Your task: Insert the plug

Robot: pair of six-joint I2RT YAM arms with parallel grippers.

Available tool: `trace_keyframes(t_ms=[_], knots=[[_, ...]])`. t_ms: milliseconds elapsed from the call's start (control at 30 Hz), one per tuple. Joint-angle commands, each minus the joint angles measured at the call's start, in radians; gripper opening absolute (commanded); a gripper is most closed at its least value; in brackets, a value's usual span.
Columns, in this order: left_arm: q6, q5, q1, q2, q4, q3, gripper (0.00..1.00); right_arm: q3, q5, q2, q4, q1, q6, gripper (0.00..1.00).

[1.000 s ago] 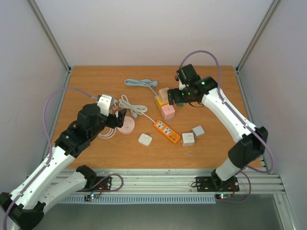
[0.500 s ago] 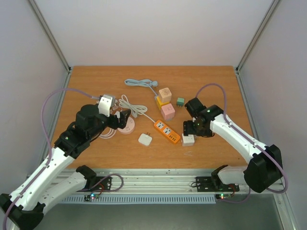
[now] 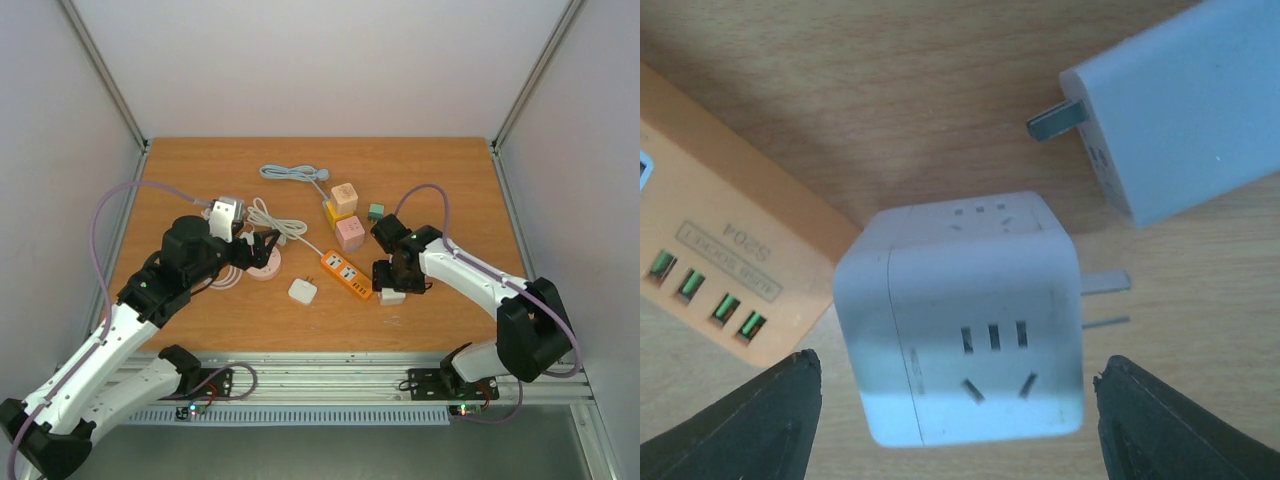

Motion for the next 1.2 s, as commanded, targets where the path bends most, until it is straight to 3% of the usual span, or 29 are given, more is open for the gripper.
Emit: trace_keyframes(t_ms=[0, 400, 567, 833, 1000, 1167], knots=[[-0.026, 0.013, 0.004, 0.008, 0.045, 0.009, 0.99, -0.018, -0.004, 0.033, 0.071, 0.005, -0.004, 0.75], [-0.029, 0.001, 0.004, -0.001, 0.028, -0.001, 0.99, -0.039, 0.037, 0.060, 0.088, 0.006, -0.006, 0.52], [-0.031, 0.027, 0.004, -0.001, 0.035, -0.004, 0.99, -0.021, -0.029, -0.029, 0.089, 0.005, -0.054, 0.50], [-0.036, 0.090, 0.004, 0.005, 0.064, -0.007, 0.99, 0.061, -0.342, -0.142, 0.120, 0.006, -0.223, 0.50], [-0.092, 0.149, 0.004, 0.010, 0.084, -0.023, 0.99, 0.135, -0.498, -0.148, 0.176, 0.006, -0.217, 0.50], [-0.196, 0.241, 0.005, 0.007, 0.158, -0.068, 0.99, 0.162, -0.687, -0.149, 0.336, 0.005, -0.143, 0.50]])
